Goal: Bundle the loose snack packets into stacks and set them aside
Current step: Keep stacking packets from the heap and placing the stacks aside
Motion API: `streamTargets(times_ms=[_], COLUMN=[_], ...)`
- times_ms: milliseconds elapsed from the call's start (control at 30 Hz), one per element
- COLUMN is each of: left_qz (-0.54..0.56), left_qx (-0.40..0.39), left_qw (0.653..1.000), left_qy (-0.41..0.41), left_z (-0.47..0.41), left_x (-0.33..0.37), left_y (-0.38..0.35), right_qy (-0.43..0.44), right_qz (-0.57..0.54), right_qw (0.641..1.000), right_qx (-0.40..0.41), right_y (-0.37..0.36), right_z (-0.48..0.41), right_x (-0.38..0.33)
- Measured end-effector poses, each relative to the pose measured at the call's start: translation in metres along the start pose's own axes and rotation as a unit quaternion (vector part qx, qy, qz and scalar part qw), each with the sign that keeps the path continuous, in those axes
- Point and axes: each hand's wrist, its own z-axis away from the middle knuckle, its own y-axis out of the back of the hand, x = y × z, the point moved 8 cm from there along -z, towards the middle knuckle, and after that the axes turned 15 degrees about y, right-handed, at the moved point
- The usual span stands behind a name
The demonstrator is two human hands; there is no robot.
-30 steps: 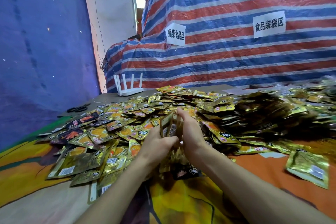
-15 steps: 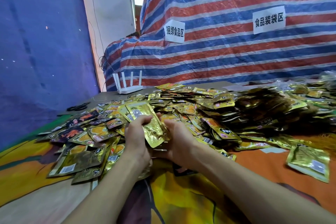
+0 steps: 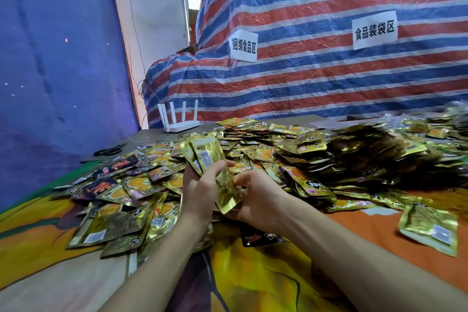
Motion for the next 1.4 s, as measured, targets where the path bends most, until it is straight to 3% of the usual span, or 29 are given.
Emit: streamTargets(times_ms=[233, 367, 467, 567, 667, 733, 800, 900, 933, 967, 1067, 1267, 1400], left_qz=[0.096, 0.182, 0.21, 0.166, 0.071, 0.061, 0.072, 0.089, 0.097, 0.103, 0.074, -0.102, -0.111], left_qx=[-0.032, -0.067, -0.105, -0.071, 0.003, 0.007, -0.041, -0.091, -0.098, -0.102, -0.103, -0.164, -0.171], left_qw=[0.994, 0.98, 0.967, 0.978, 0.997, 0.998, 0.992, 0.986, 0.985, 0.985, 0.989, 0.972, 0.972], left_qy=[-0.032, 0.05, 0.098, 0.102, 0.044, -0.028, -0.091, -0.11, -0.102, -0.089, -0.076, -0.137, -0.114], left_z=[0.003, -0.005, -0.009, -0.007, -0.002, 0.001, 0.004, 0.0, -0.002, -0.003, -0.001, 0.019, 0.018], left_x=[0.005, 0.004, 0.001, 0.0, 0.006, 0.014, 0.02, 0.019, 0.018, 0.016, 0.008, 0.0, -0.002], left_y=[-0.003, -0.002, -0.002, 0.004, 0.01, 0.007, 0.0, -0.004, -0.004, -0.005, -0.011, -0.043, -0.043], right_qy=[-0.004, -0.016, 0.025, 0.108, 0.197, 0.208, 0.175, 0.132, 0.129, 0.14, 0.192, 0.175, 0.12], right_qz=[0.012, 0.113, 0.12, 0.166, 0.283, 0.339, 0.327, 0.304, 0.34, 0.416, 0.614, 0.705, 0.814], right_qw=[0.998, 0.99, 0.99, 0.98, 0.938, 0.917, 0.928, 0.942, 0.93, 0.896, 0.763, 0.685, 0.567], right_qx=[-0.069, -0.086, -0.071, -0.032, -0.012, -0.018, -0.043, -0.061, -0.063, -0.067, -0.061, -0.05, 0.039], right_y=[-0.013, -0.006, -0.001, 0.001, 0.004, 0.004, 0.001, -0.003, -0.003, -0.001, -0.003, 0.015, 0.082], right_z=[0.002, 0.005, 0.0, -0.009, -0.01, -0.008, -0.006, -0.002, 0.0, 0.002, 0.013, 0.046, 0.086], right_x=[0.0, -0.001, -0.004, -0.01, -0.022, -0.02, -0.01, -0.003, -0.006, -0.015, -0.052, -0.103, -0.161])
